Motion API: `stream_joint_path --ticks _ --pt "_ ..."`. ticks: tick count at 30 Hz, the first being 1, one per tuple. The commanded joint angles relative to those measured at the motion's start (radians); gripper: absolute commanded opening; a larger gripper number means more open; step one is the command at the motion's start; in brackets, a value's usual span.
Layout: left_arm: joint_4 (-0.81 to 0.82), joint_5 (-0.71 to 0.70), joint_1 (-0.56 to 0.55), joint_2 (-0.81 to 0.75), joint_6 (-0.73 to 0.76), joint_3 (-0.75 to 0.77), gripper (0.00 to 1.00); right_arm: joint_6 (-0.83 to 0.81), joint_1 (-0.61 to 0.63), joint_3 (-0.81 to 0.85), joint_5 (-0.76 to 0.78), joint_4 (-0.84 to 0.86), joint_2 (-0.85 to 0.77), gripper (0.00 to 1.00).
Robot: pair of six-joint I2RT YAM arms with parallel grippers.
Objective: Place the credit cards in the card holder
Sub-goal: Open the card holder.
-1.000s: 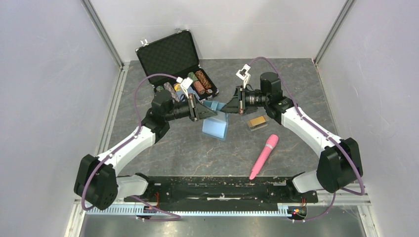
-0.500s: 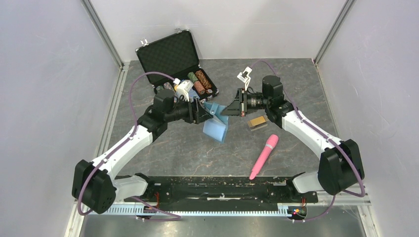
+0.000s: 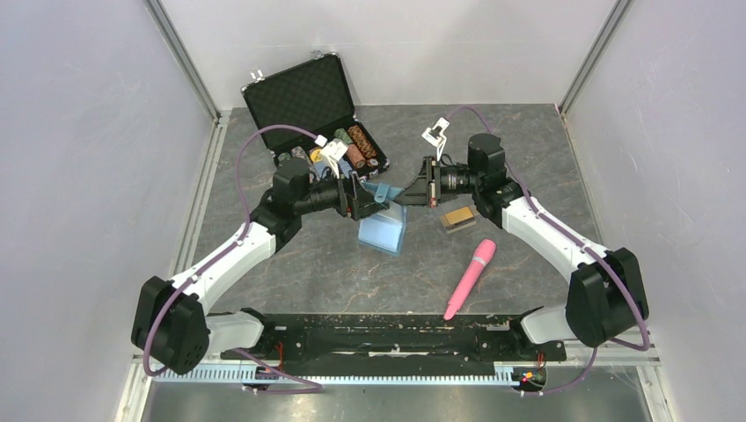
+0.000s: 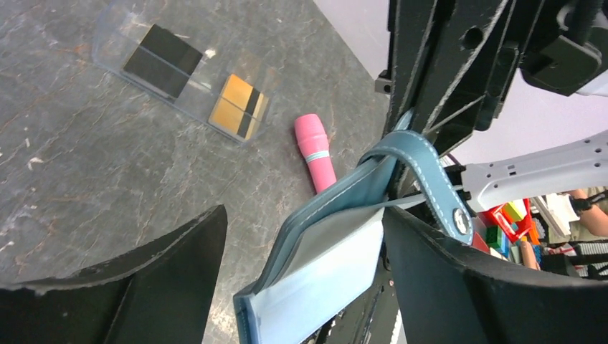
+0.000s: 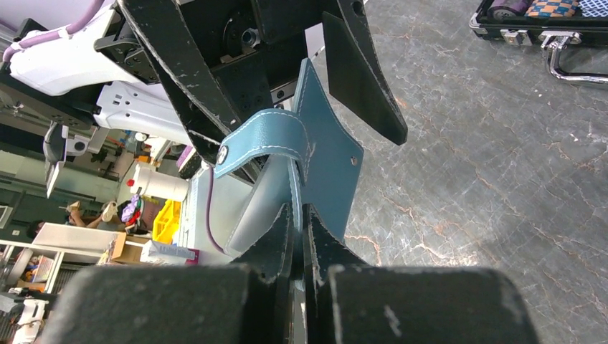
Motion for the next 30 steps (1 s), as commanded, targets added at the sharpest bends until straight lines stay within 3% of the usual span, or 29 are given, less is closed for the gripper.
stream_joint_path --ticks 1,5,8,10,12,16,18,21,27,30 --pt "0.134 0.076 -0.001 0.021 -0.080 -0.001 0.81 -0.001 0.002 -0.007 -0.041 0.035 0.008 0.00" --pt "0.113 0.107 0.006 0.050 -0.121 0.011 0.51 -0.016 0.003 -0.009 -0.020 0.015 0.026 0.00" --pt "0.093 0.140 0.009 0.069 -0.150 0.022 0.35 -0.039 0.003 -0.006 0.000 -0.006 0.038 0.00" --pt "0.091 0.153 0.010 0.075 -0.170 0.025 0.18 -0.066 0.003 0.005 0.016 -0.041 0.045 0.00" --pt "0.084 0.155 0.011 0.077 -0.184 0.027 0.03 -0.101 0.003 0.017 0.040 -0.086 0.045 0.10" --pt "0.021 0.154 0.017 0.075 -0.189 0.044 0.02 -0.166 -0.006 0.042 0.102 -0.161 0.024 0.45" --pt "-0.018 0.164 0.020 0.075 -0.179 0.056 0.02 -0.188 -0.017 0.045 0.124 -0.196 0.011 0.57" --pt "-0.097 0.173 0.023 0.075 -0.149 0.077 0.02 -0.235 -0.030 0.059 0.126 -0.251 0.003 0.63" --pt "-0.340 0.178 0.024 0.087 -0.025 0.155 0.02 -0.562 -0.030 0.157 0.177 -0.618 0.016 0.72" --pt "-0.405 0.205 0.023 0.095 0.010 0.180 0.02 -0.622 -0.030 0.159 0.134 -0.666 0.020 0.75"
